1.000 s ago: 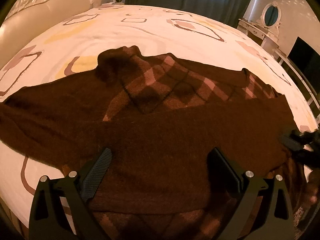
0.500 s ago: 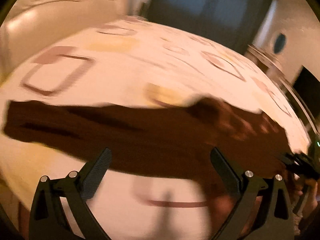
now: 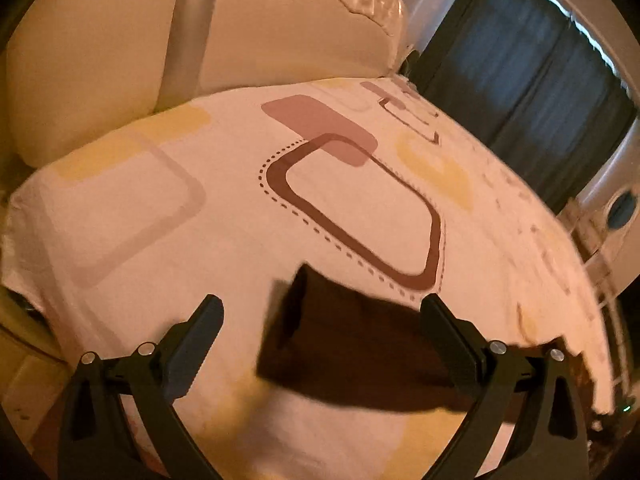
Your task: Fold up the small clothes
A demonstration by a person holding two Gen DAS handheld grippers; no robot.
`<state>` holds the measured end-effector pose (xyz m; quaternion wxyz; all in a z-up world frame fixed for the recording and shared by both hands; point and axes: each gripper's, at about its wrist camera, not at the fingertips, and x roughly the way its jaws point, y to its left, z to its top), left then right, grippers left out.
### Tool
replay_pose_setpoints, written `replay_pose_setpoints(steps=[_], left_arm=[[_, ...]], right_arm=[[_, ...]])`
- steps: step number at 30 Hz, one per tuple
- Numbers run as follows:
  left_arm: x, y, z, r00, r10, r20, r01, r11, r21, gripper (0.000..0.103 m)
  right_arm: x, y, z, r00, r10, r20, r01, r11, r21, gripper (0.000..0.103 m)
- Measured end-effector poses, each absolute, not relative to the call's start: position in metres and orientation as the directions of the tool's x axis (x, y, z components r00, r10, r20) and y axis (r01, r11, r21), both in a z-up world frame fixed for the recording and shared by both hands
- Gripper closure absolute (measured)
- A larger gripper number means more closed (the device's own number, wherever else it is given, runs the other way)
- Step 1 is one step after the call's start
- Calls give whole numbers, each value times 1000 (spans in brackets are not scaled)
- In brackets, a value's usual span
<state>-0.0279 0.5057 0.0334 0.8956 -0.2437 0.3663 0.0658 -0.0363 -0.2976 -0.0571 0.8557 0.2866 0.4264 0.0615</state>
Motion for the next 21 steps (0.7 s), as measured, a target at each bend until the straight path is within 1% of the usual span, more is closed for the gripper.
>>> replay_pose_setpoints(steps=[1,7,8,9,10,11,12,13,17,19,21], left_arm=[[-22,509,30,721,-97,-686,-273,871,-409,5],[0,504,5,666,-213,-715,-182,884,-432,5],[0,503,2,663,-243,-709,-167,874,-455,9],[-1,502,0,662,-268,-700,-155,865,-477,20],[0,501,-4,656,-305,-691,-140,850,-508,55],[1,502,-9,639,-313,-702,-161,839,-521,70],[0,503,-12,636,-315,-704,-176,829,-531,73],[-1,504,-14,640,-324,-697,-178,820,-544,74],[-8,506,-15,651,-343,-677,-169,805,-569,74],[-8,502,-13,643,-319,-697,-171,827,-536,74],[-7,498,-11,641,-250,-726,-194,862,-468,70]], right_arm=[[-36,-297,-57,628,346,-697,141,830,539,35],[-36,-290,-56,633,313,-708,150,848,509,30],[-36,-289,-56,634,309,-709,149,851,504,30],[-37,-288,-56,634,304,-711,149,854,498,30],[-37,-287,-56,636,299,-712,150,856,494,30],[-37,-287,-56,637,295,-712,151,858,491,30],[-37,-287,-56,639,293,-711,153,858,491,29],[-37,-286,-55,640,292,-711,154,858,491,29],[-39,-286,-56,646,289,-706,154,857,492,28],[-40,-286,-56,650,287,-704,155,857,492,28],[-40,-287,-56,651,288,-702,157,854,495,28]])
